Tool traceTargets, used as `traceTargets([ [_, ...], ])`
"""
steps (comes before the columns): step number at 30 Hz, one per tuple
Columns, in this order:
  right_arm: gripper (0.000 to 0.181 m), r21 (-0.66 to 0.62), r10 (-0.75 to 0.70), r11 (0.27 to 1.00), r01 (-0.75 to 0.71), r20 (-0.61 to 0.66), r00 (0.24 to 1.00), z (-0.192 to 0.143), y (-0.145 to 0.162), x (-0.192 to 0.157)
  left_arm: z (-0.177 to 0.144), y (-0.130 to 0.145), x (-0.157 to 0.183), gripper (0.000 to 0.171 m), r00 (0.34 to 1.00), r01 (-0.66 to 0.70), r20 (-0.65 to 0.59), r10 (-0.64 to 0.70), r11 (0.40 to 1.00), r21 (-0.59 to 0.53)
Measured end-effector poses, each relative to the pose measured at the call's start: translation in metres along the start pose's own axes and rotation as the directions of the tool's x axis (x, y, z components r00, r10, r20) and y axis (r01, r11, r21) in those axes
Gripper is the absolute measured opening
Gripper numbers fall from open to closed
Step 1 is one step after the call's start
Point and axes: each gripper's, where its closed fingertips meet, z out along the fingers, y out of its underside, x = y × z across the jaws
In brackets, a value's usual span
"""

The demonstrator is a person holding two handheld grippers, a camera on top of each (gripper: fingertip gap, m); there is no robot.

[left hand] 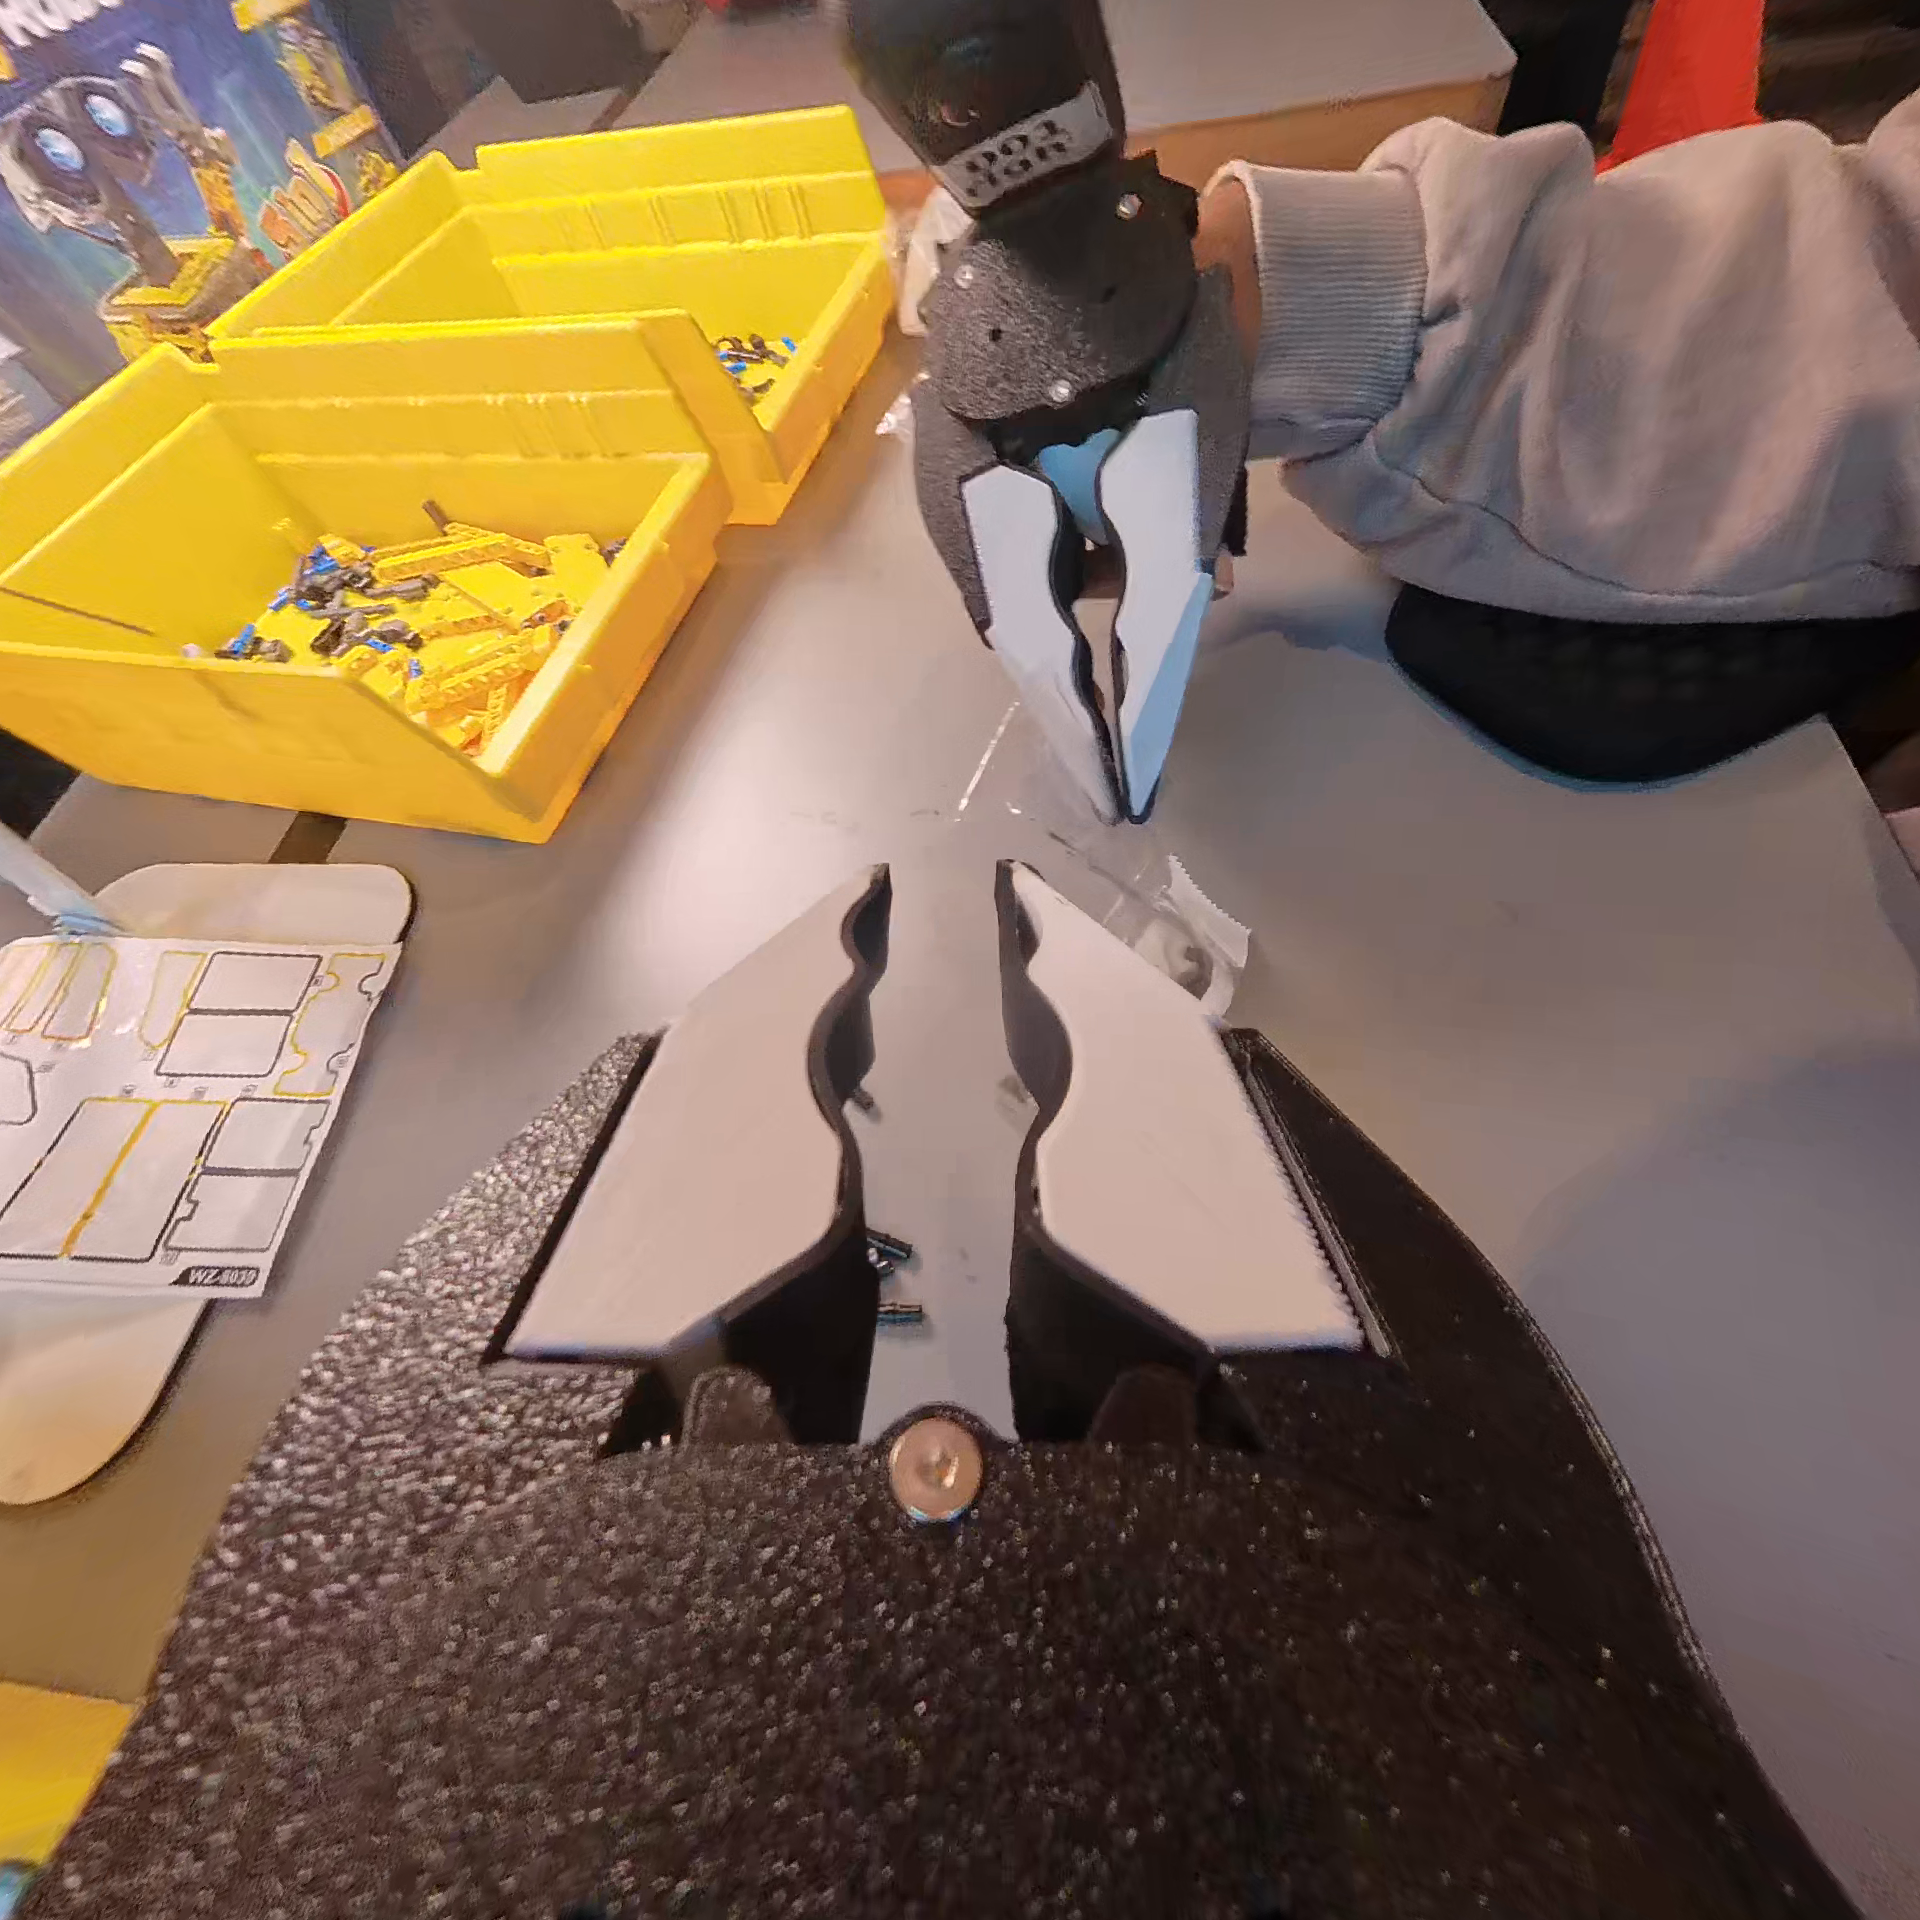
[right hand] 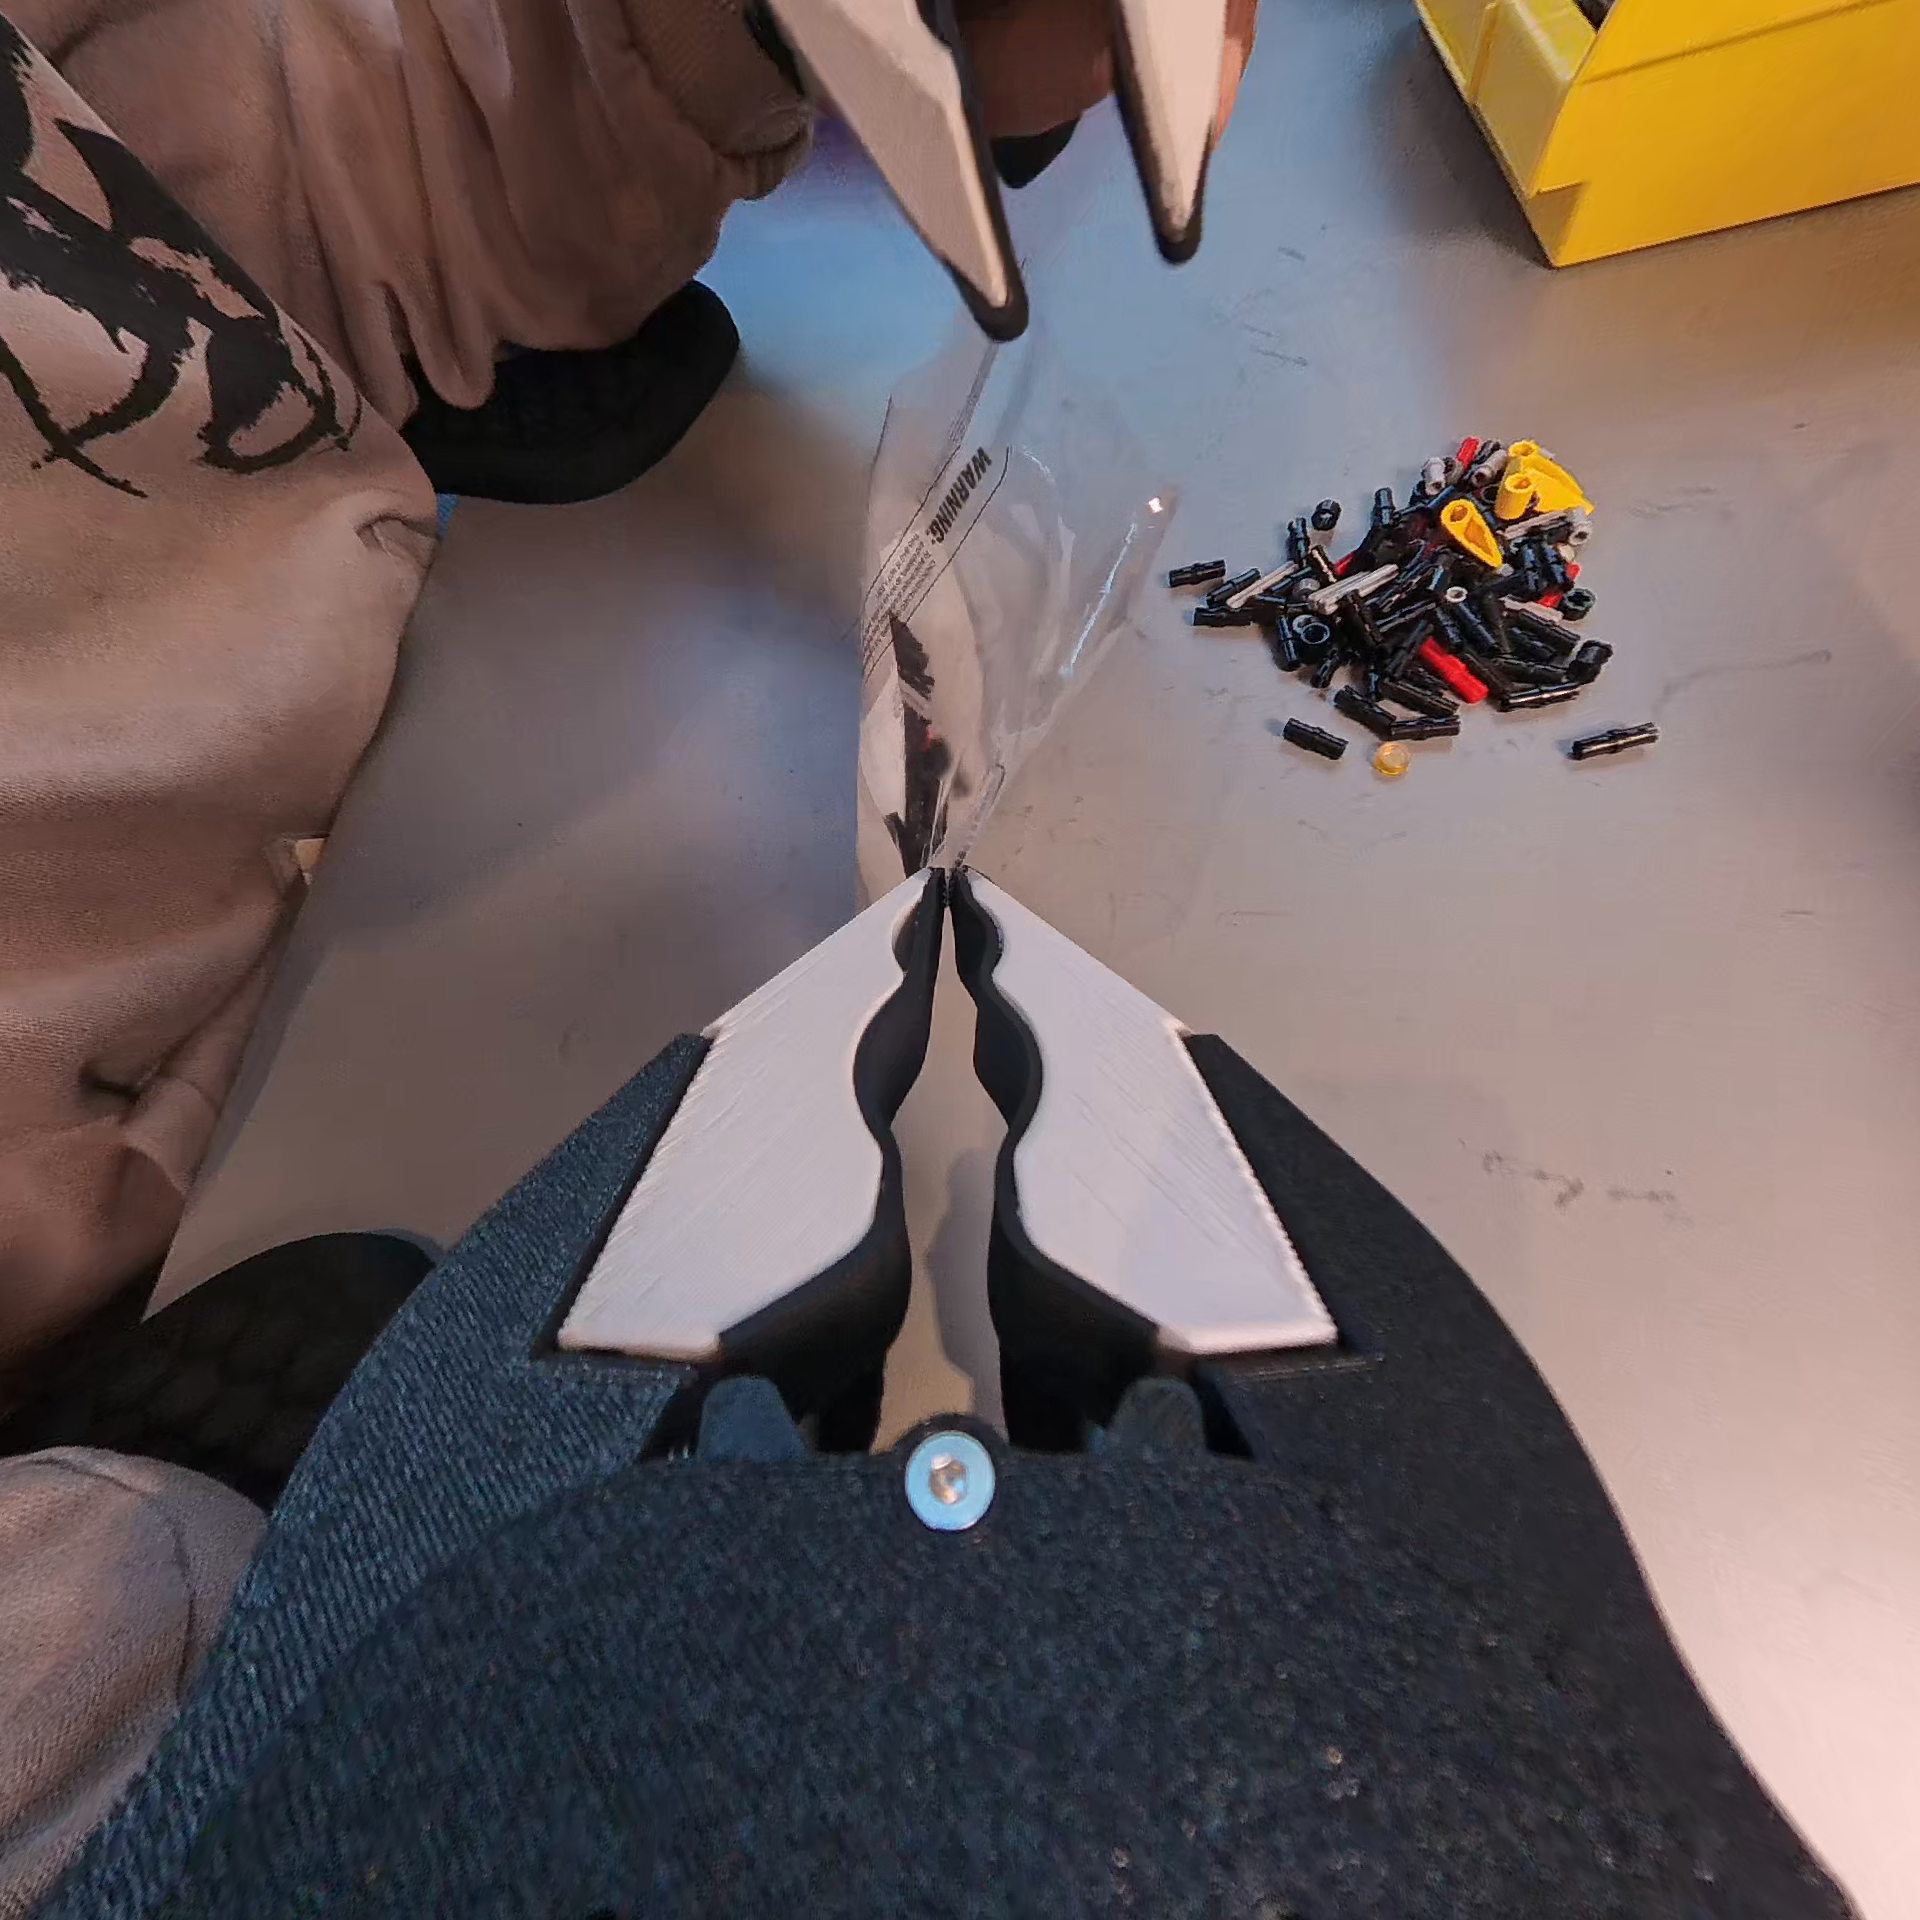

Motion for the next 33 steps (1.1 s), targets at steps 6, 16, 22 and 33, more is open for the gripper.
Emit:
traceTargets([
  [6,0.001,-0.002,0.006,1.000,-0.006,-0.001,1.000,-0.003,0.001,0.000,-0.019,0.077,-0.041,0.021,0.989,0.125,0.097,-0.108,0.972,-0.199],
  [16,0.000,0.001,0.012,1.000,-0.012,-0.004,1.000,-0.004,0.002,0.002,-0.004,0.138,-0.017,0.021,0.991,0.109,-0.029,-0.132,0.908,-0.404],
  [22,0.001,-0.001,0.007,1.000,-0.007,-0.006,1.000,-0.003,0.001,0.001,-0.004,0.136,-0.018,0.000,0.993,0.090,-0.034,-0.112,0.914,-0.396],
  [33,0.001,-0.003,0.004,1.000,-0.004,-0.007,1.000,-0.003,0.001,0.000,-0.005,0.139,-0.031,0.014,0.994,0.108,0.036,-0.102,0.909,-0.402],
])
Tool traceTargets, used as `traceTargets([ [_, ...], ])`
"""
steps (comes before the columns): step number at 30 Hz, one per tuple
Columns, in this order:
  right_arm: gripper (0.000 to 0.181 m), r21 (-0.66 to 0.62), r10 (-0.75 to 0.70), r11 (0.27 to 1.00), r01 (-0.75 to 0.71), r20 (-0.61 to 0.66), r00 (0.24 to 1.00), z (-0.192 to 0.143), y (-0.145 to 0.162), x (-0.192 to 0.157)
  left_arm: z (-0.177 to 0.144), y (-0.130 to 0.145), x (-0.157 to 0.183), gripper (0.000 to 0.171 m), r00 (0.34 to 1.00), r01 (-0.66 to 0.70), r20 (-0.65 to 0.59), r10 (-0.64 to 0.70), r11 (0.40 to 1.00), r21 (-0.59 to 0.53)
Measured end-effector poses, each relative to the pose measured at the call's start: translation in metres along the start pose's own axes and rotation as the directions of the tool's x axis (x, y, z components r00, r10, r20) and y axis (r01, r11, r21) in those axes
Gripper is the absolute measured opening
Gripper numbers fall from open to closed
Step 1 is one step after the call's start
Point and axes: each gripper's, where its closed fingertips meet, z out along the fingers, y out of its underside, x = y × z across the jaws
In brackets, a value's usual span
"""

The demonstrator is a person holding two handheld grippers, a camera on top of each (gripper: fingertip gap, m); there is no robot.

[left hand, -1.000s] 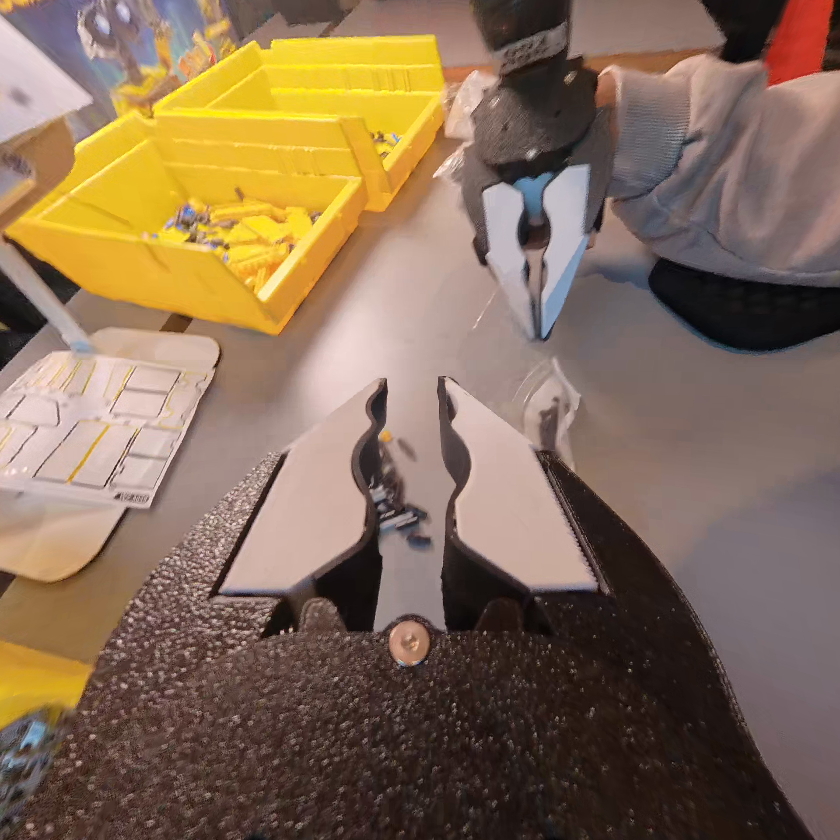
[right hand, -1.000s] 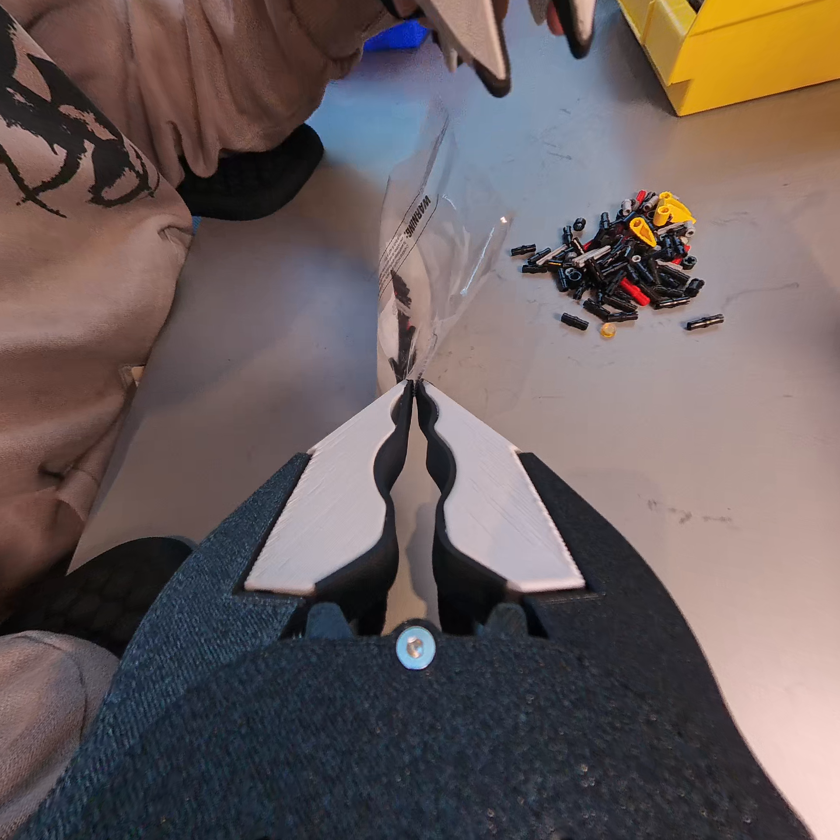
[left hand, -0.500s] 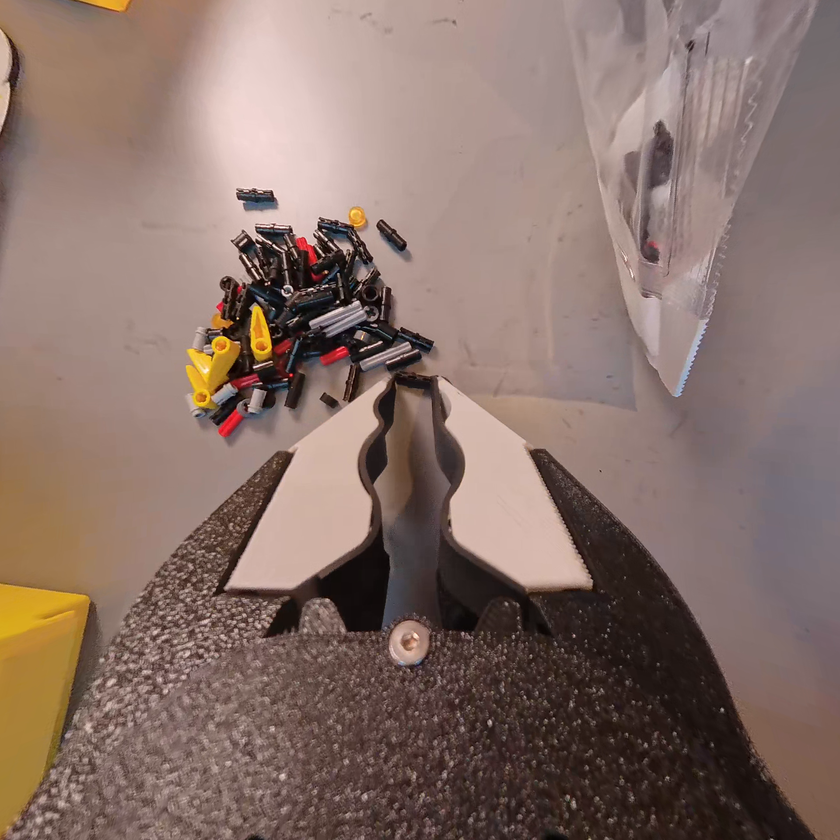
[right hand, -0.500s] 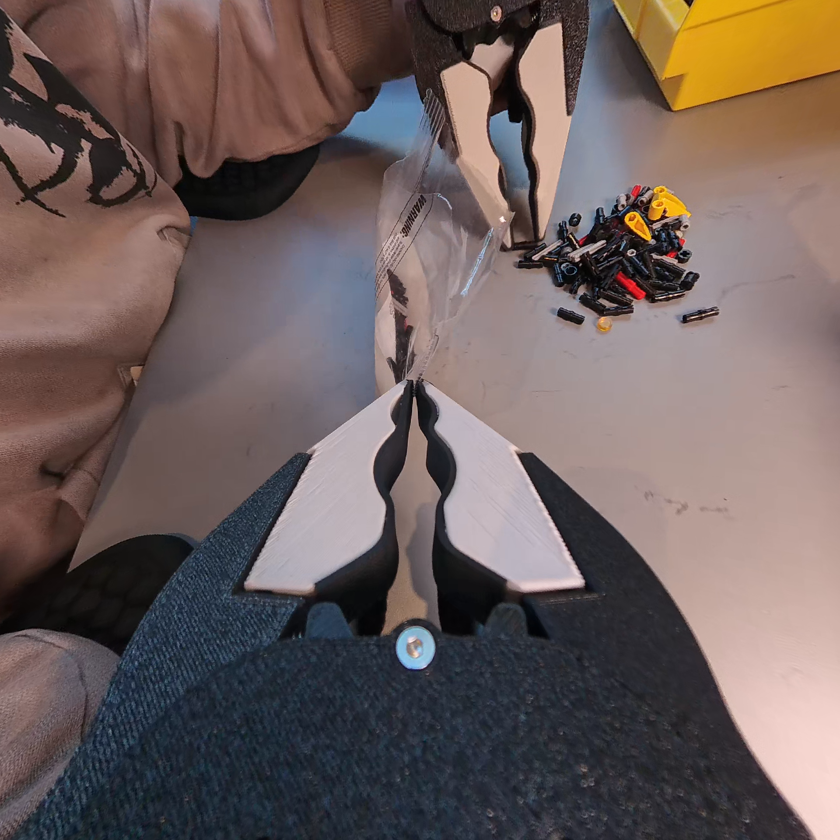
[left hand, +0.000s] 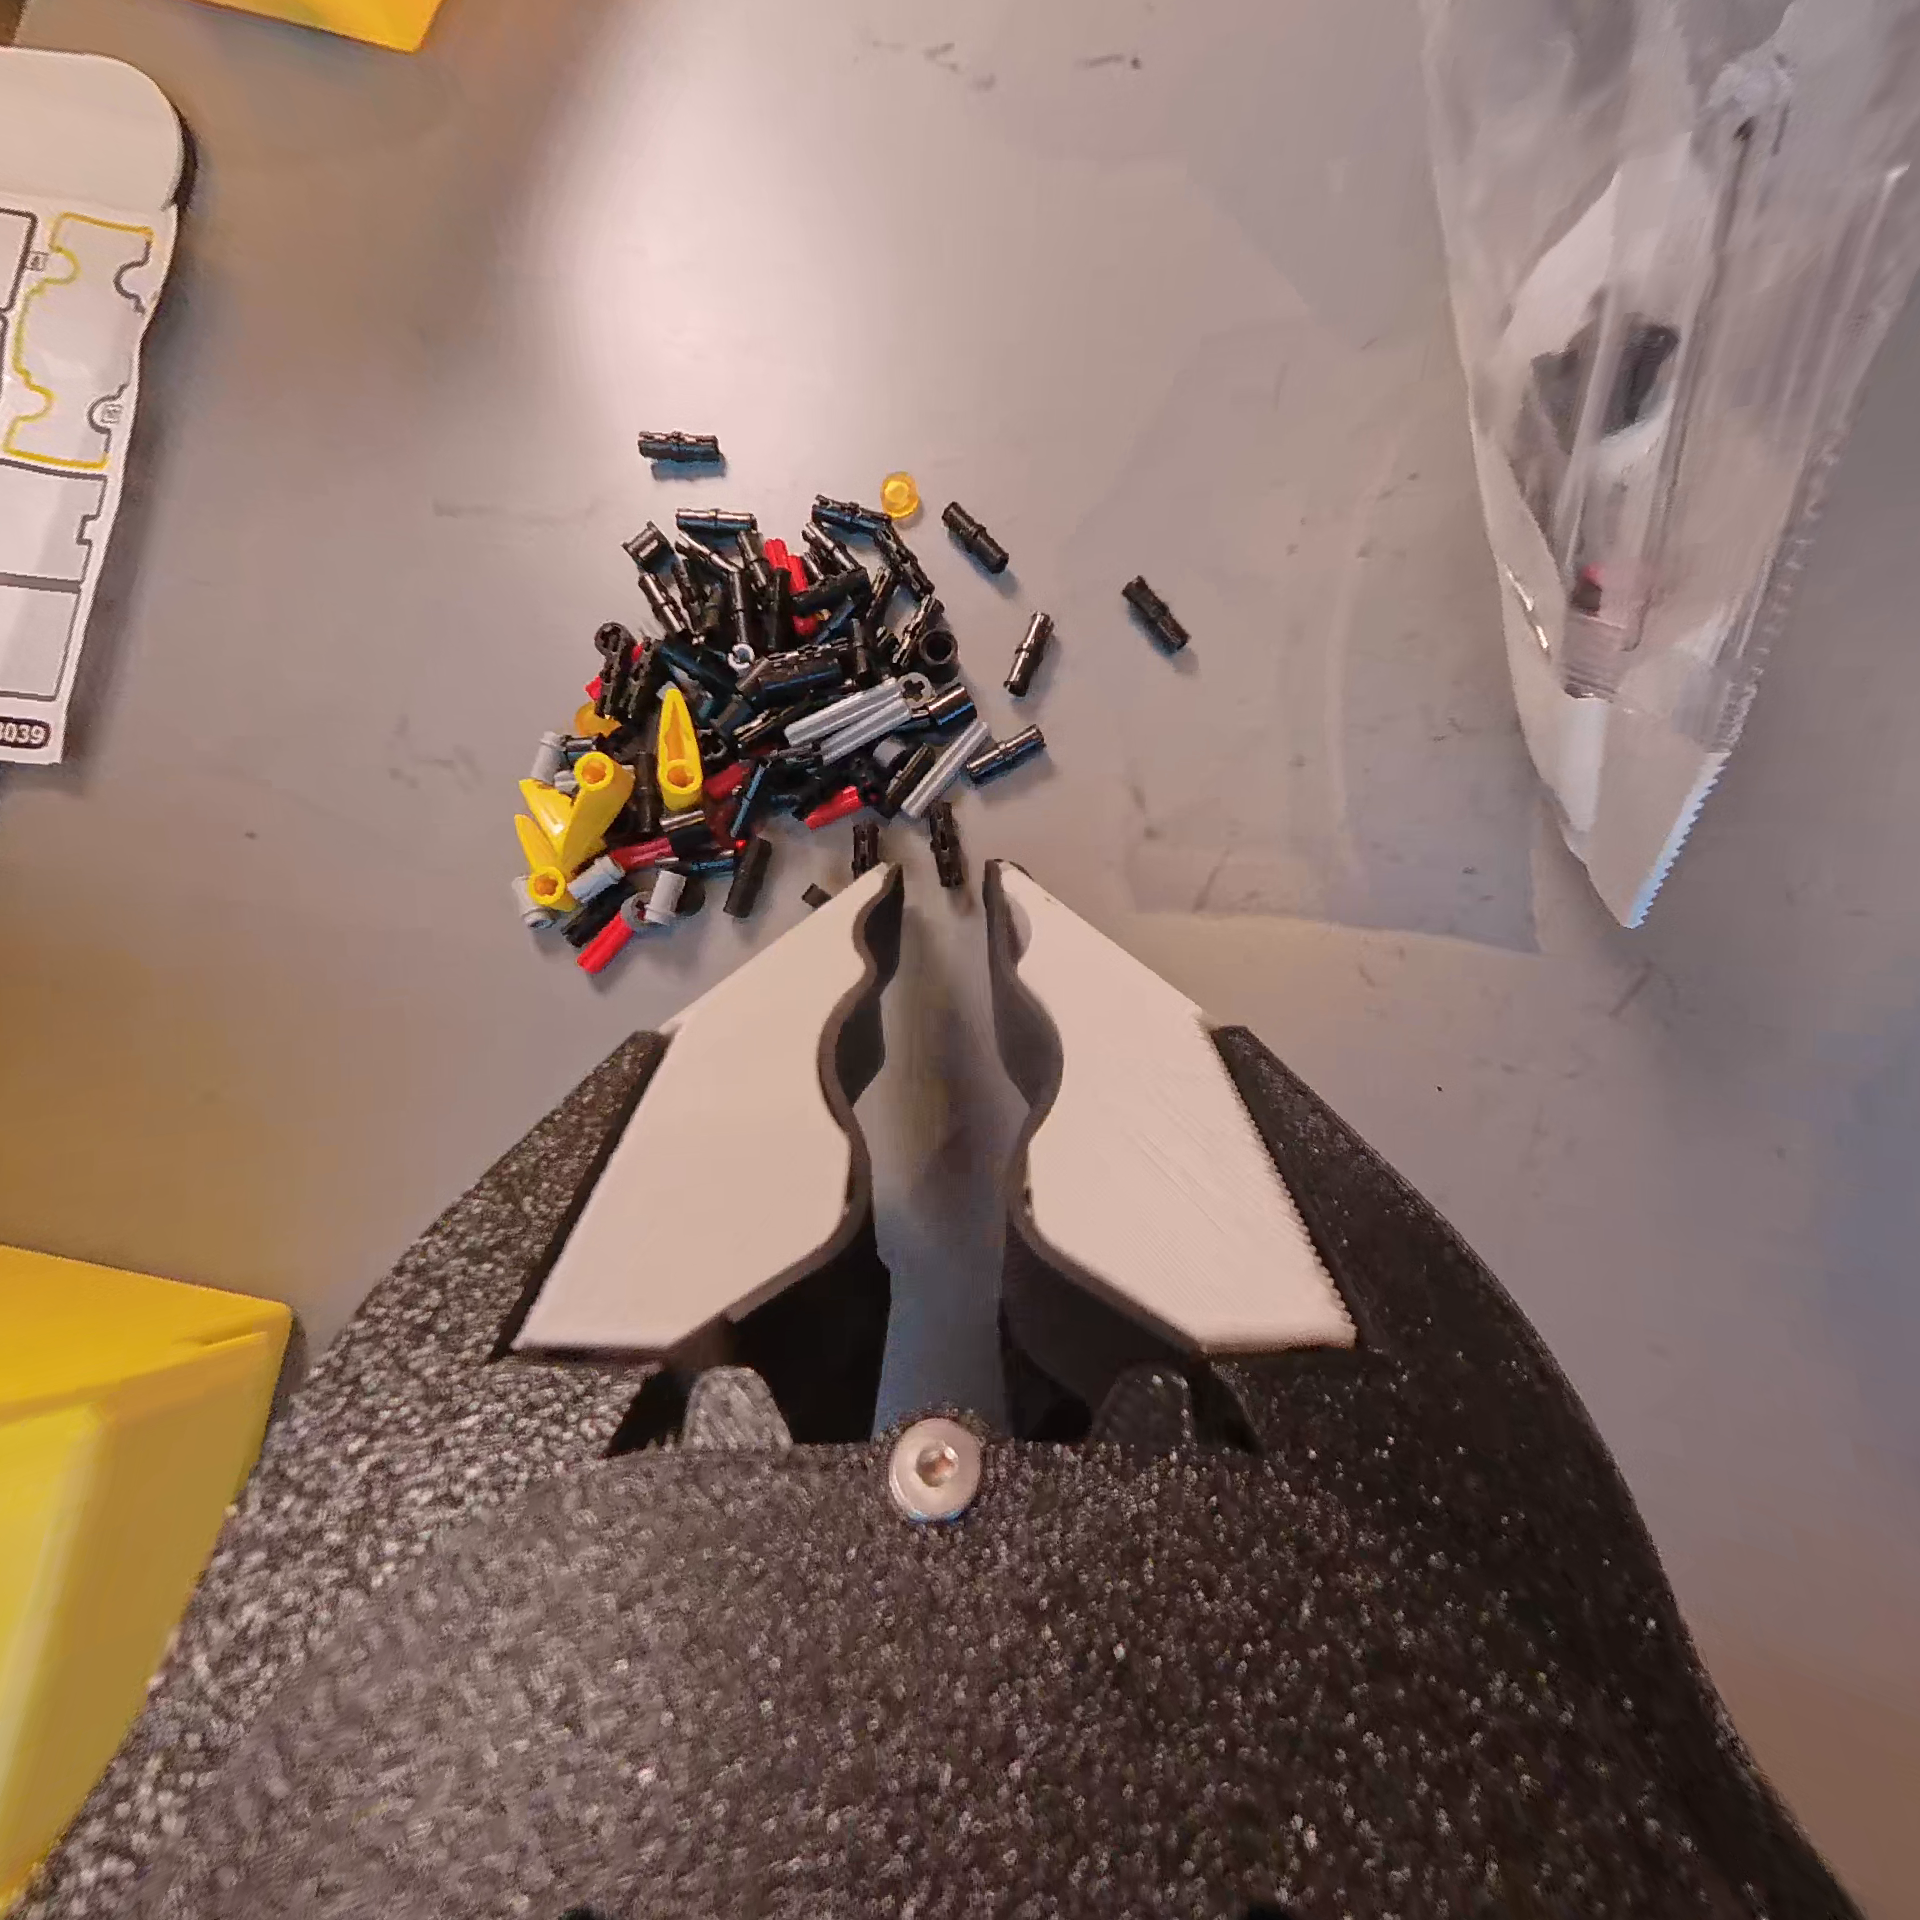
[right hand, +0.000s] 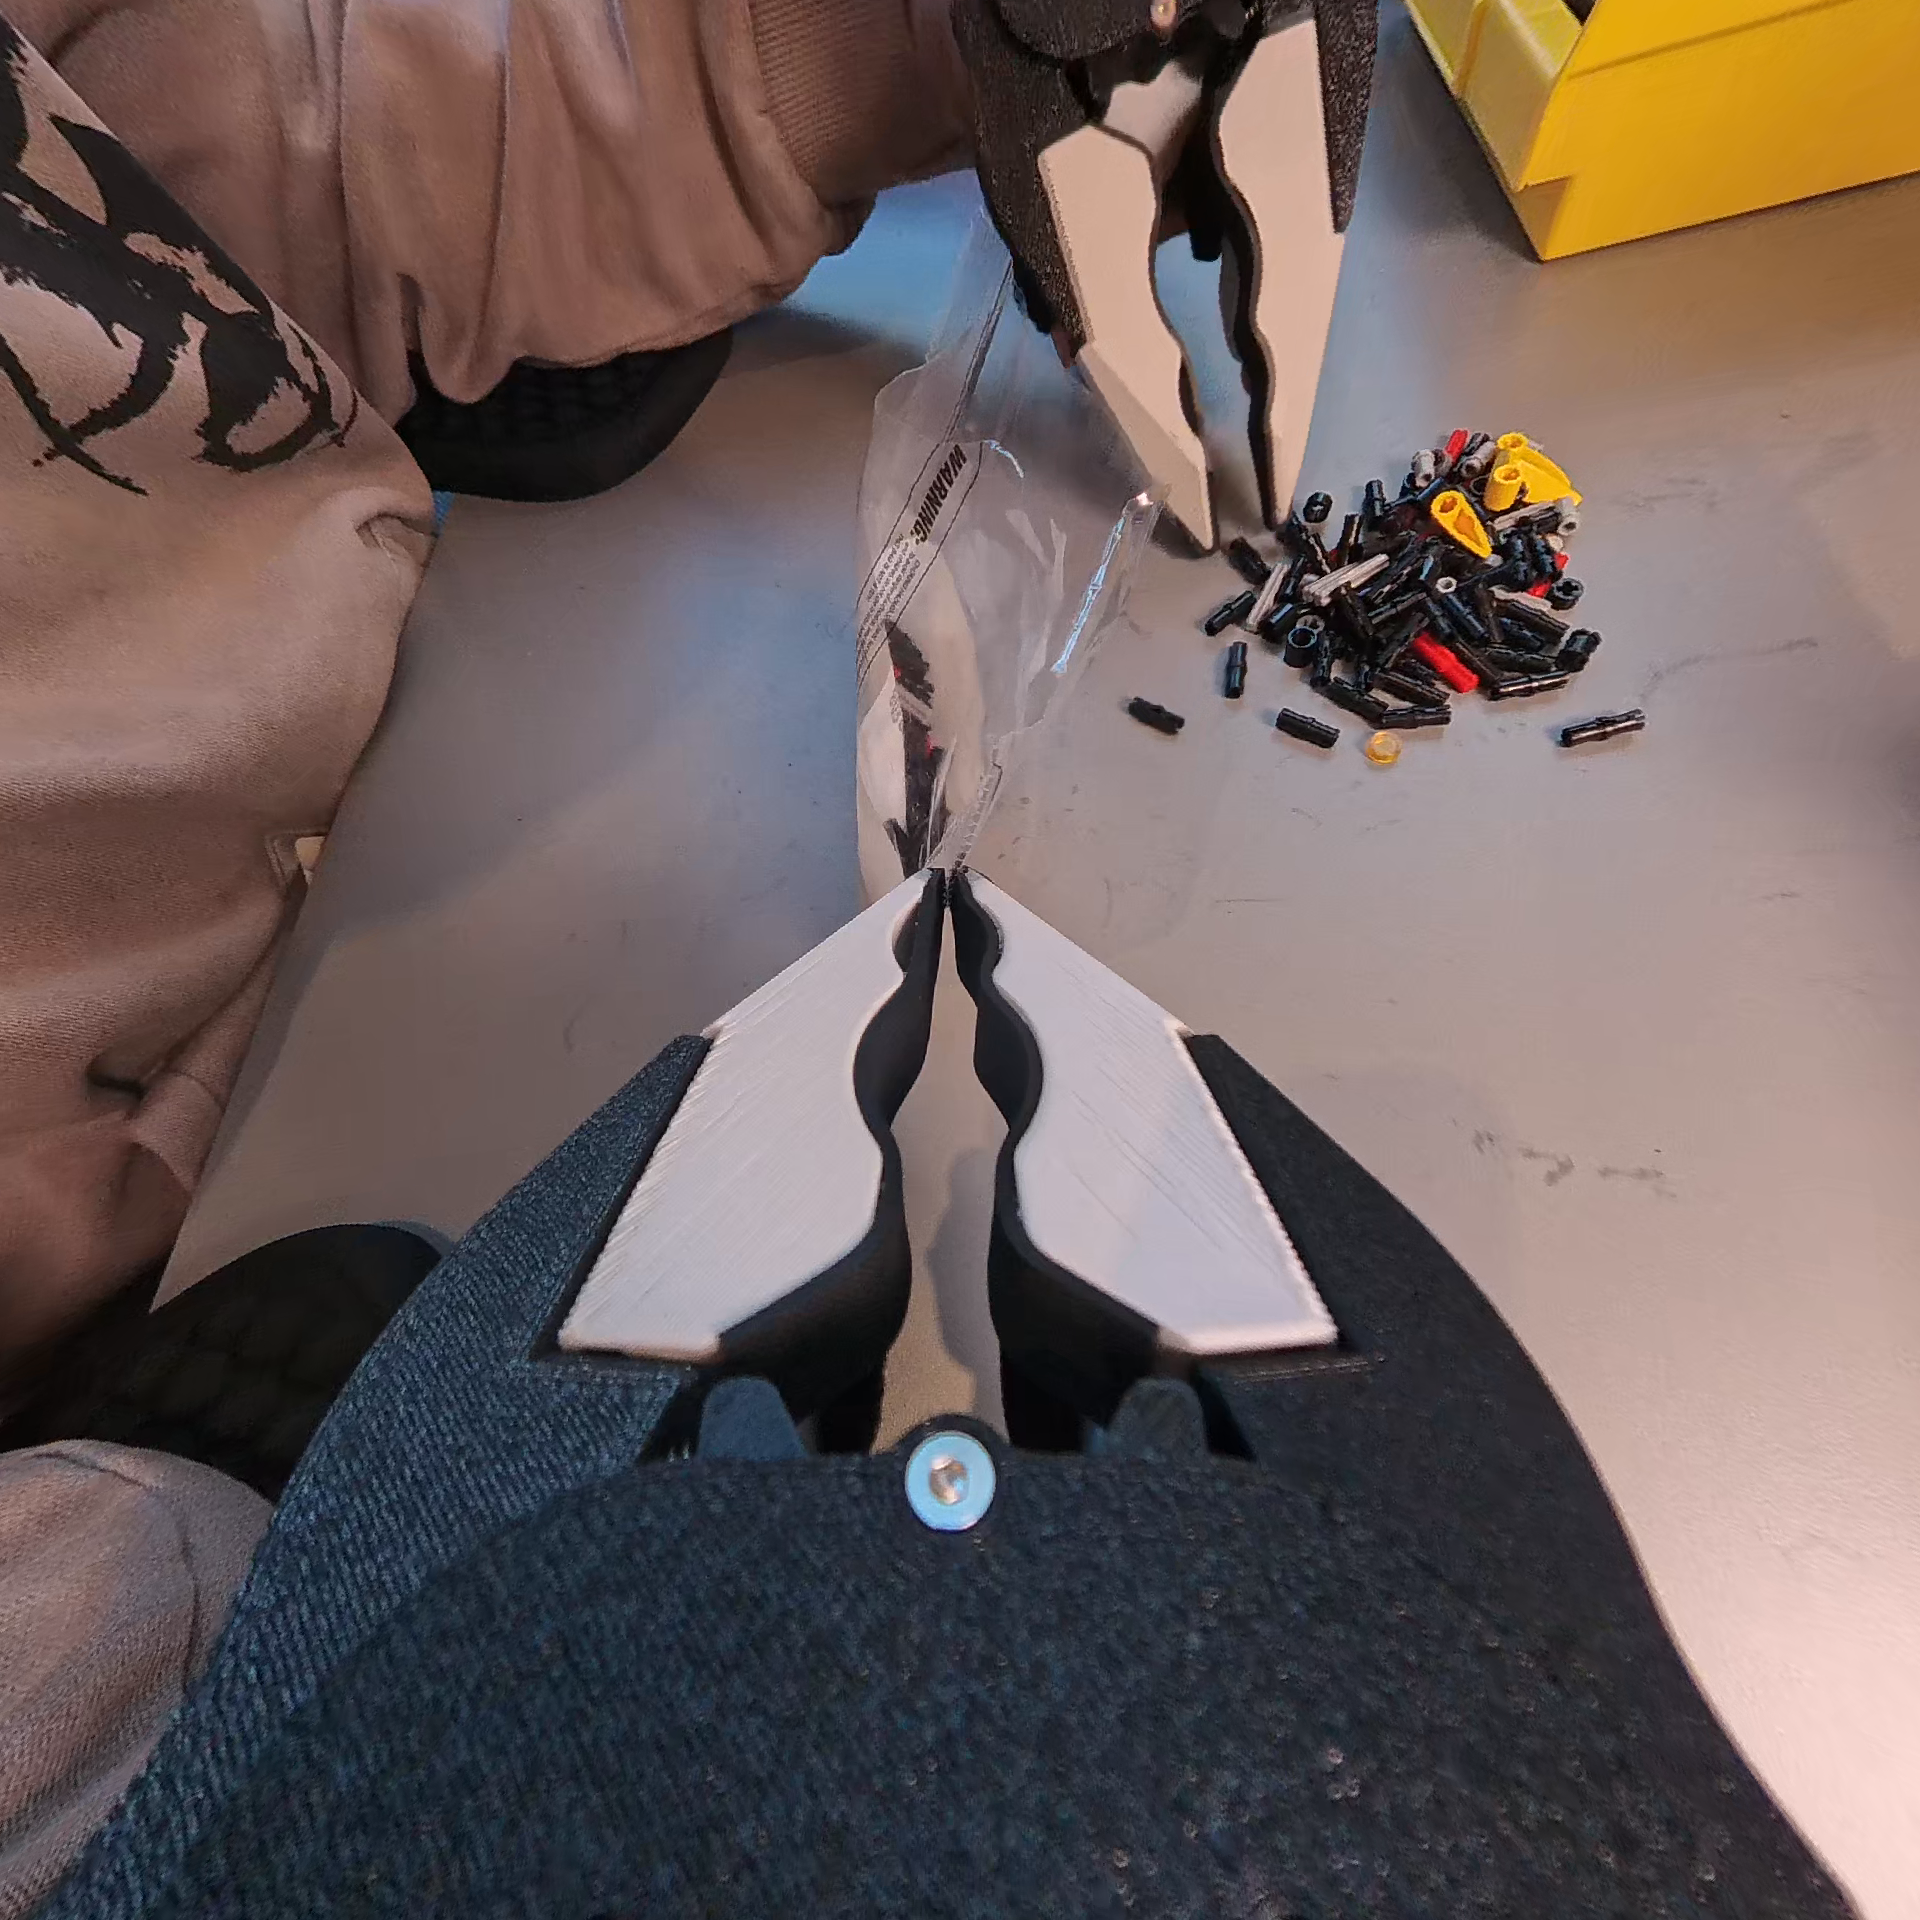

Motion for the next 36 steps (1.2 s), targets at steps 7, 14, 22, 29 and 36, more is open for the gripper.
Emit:
traceTargets([
  [7,0.001,0.000,0.001,1.000,-0.001,0.002,1.000,0.001,0.000,0.000,0.004,-0.002,0.001,0.003,1.000,-0.006,-0.008,0.006,1.000,-0.007],
  [14,0.001,-0.002,-0.011,1.000,0.011,0.008,1.000,0.004,-0.003,-0.003,-0.073,-0.106,0.026,0.003,0.995,0.018,-0.094,0.028,0.890,0.455],
  [22,0.000,-0.013,-0.043,0.999,0.043,0.009,0.999,0.009,-0.007,-0.007,-0.053,-0.115,0.055,0.004,0.989,-0.070,-0.098,0.112,0.933,0.353],
  [29,0.001,-0.019,-0.035,0.999,0.035,0.007,0.999,0.005,-0.005,-0.007,-0.068,-0.084,-0.006,0.010,0.996,0.017,0.076,-0.045,0.943,0.332],
  [36,0.001,-0.020,-0.026,0.999,0.026,0.008,1.000,0.005,-0.003,-0.006,-0.014,0.000,-0.028,0.020,0.989,0.115,0.081,-0.120,0.991,0.068],
])
